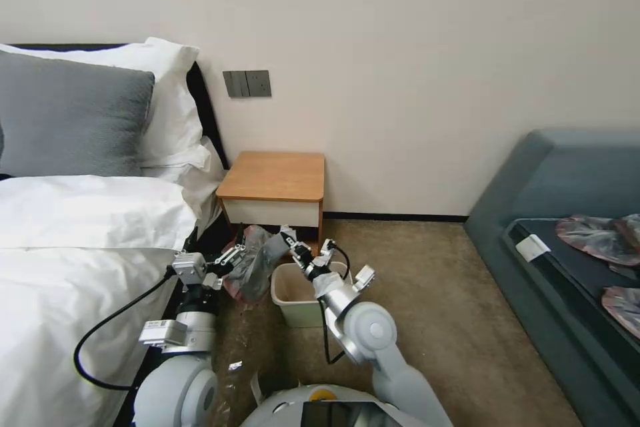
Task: Pick up the garbage bag from the table and place it over the trash can.
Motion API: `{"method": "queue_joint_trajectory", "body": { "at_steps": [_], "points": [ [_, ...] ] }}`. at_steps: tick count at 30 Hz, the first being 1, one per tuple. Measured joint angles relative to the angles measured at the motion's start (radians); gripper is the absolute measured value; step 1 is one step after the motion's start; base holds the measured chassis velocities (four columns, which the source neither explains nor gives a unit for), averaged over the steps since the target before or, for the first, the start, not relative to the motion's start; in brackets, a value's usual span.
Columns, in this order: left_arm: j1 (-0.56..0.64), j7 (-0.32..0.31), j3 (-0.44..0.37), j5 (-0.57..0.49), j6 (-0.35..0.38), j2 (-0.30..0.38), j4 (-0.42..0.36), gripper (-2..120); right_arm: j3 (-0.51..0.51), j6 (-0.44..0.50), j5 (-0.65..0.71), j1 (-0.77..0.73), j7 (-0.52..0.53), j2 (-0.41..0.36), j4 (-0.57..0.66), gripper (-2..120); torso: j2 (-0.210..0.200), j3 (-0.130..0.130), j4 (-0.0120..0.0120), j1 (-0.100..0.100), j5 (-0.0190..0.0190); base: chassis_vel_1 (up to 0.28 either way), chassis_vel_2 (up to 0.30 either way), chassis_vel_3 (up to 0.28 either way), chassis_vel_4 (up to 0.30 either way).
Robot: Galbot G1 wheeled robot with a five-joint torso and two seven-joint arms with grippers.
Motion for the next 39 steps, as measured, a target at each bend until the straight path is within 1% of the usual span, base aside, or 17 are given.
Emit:
{"method": "queue_joint_trajectory", "body": {
  "at_steps": [7, 10, 12, 13, 15, 21, 23, 24, 25, 26, 28, 29, 33, 34, 37, 38, 39],
  "points": [
    [0.003, -0.003, 0.0, -0.001, 0.0, 0.0, -0.008, 100, -0.005, 0.005, -0.04, -0.014, -0.002, 0.003, -0.018, 0, 0.0, 0.0, 0.0, 0.0, 0.0002, 0.0, 0.0, 0.0, 0.0],
    [0.009, -0.003, 0.004, 0.0, -0.001, -0.002, -0.012, 100, 0.025, 0.008, -0.061, -0.038, -0.009, -0.022, -0.02, 0, 0.0, 0.0, 0.0, 0.0, 0.0002, 0.0, 0.0, 0.0, 0.0],
    [0.011, -0.002, 0.008, 0.002, -0.002, -0.003, -0.014, 100, 0.073, 0.005, -0.083, -0.075, -0.033, -0.058, -0.018, 0, 0.0, 0.0, -0.0002, 0.0, 0.0002, 0.0, 0.0, 0.0, 0.0],
    [0.011, -0.002, 0.008, 0.002, -0.002, -0.003, -0.014, 100, 0.073, 0.005, -0.083, -0.075, -0.033, -0.058, -0.018, 0, 0.0, 0.0, -0.0002, 0.0, 0.0002, 0.0, 0.0, 0.0, 0.0],
    [0.011, 0.001, 0.011, 0.003, -0.002, -0.001, -0.014, 100, 0.114, -0.004, -0.097, -0.103, -0.052, -0.082, -0.016, 0, 0.0, 0.0, -0.0001, 0.0, 0.0002, 0.0, 0.0, 0.0, 0.0],
    [0.01, 0.005, 0.017, 0.007, -0.003, 0.002, -0.009, 100, 0.156, -0.015, -0.141, -0.145, -0.091, -0.112, -0.027, 0, 0.0, 0.0, 0.0, 0.0, 0.0003, 0.0, 0.0, 0.0, 0.0],
    [0.01, 0.007, 0.021, 0.011, -0.004, 0.002, -0.002, 100, 0.165, -0.014, -0.198, -0.162, -0.112, -0.116, -0.046, 10, 0.0, 0.0, -0.0001, 0.0, 0.0003, 0.0, 0.0, 0.0, 0.0],
    [0.01, 0.007, 0.023, 0.014, -0.005, 0.001, 0.001, 100, 0.167, -0.009, -0.224, -0.166, -0.122, -0.116, -0.056, 14, 0.0, 0.0, 0.0, 0.0, 0.0003, 0.0, 0.0, 0.0, 0.0],
    [0.01, 0.007, 0.023, 0.014, -0.005, 0.001, 0.001, 100, 0.167, -0.009, -0.224, -0.166, -0.122, -0.116, -0.056, 14, 0.0, 0.0, 0.0, 0.0, 0.0003, 0.0, 0.0, 0.0, 0.0],
    [0.009, 0.008, 0.026, 0.019, -0.008, 0.001, 0.005, 100, 0.17, -0.003, -0.251, -0.17, -0.128, -0.116, -0.068, 21, 0.0, 0.0, 0.0, 0.0, 0.0003, 0.0, 0.0, 0.0, 0.0],
    [0.008, 0.01, 0.03, 0.025, -0.013, -0.001, 0.013, 100, 0.175, 0.007, -0.289, -0.173, -0.126, -0.115, -0.078, 28, 0.0, 0.0, 0.0, 0.0, 0.0003, 0.0, 0.0, 0.0, 0.0],
    [0.008, 0.01, 0.03, 0.025, -0.013, -0.001, 0.013, 100, 0.175, 0.007, -0.289, -0.173, -0.126, -0.115, -0.078, 28, 0.0, 0.0, 0.0, 0.0, 0.0003, 0.0, 0.0, 0.0, 0.0],
    [0.008, 0.016, 0.035, 0.03, -0.019, -0.003, 0.024, 100, 0.194, 0.013, -0.295, -0.186, -0.059, -0.125, -0.064, 45, 0.0, 0.0, 0.0, 0.0, 0.0002, 0.0, 0.0, 0.0, 0.0],
    [0.008, 0.016, 0.035, 0.03, -0.019, -0.003, 0.024, 100, 0.194, 0.013, -0.295, -0.186, -0.059, -0.125, -0.064, 45, 0.0, 0.0, 0.0, 0.0, 0.0002, 0.0, 0.0, 0.0, 0.0],
    [0.011, 0.017, 0.036, 0.032, -0.024, -0.002, 0.031, 100, 0.223, 0.015, -0.295, -0.202, -0.027, -0.141, -0.048, 61, 0.0, 0.0, 0.0, 0.0, 0.0003, 0.0, 0.0, 0.0, 0.0],
    [0.011, 0.017, 0.036, 0.032, -0.024, -0.002, 0.031, 100, 0.223, 0.015, -0.295, -0.202, -0.027, -0.141, -0.048, 61, 0.0, 0.0, 0.0, 0.0, 0.0003, 0.0, 0.0, 0.0, 0.0],
    [0.01, 0.017, 0.036, 0.032, -0.026, -0.001, 0.035, 100, 0.235, 0.015, -0.292, -0.207, -0.018, -0.148, -0.039, 65, 0.0, 0.0, 0.0, 0.0, 0.0002, 0.0, 0.0, 0.0, 0.0]
  ]
}}
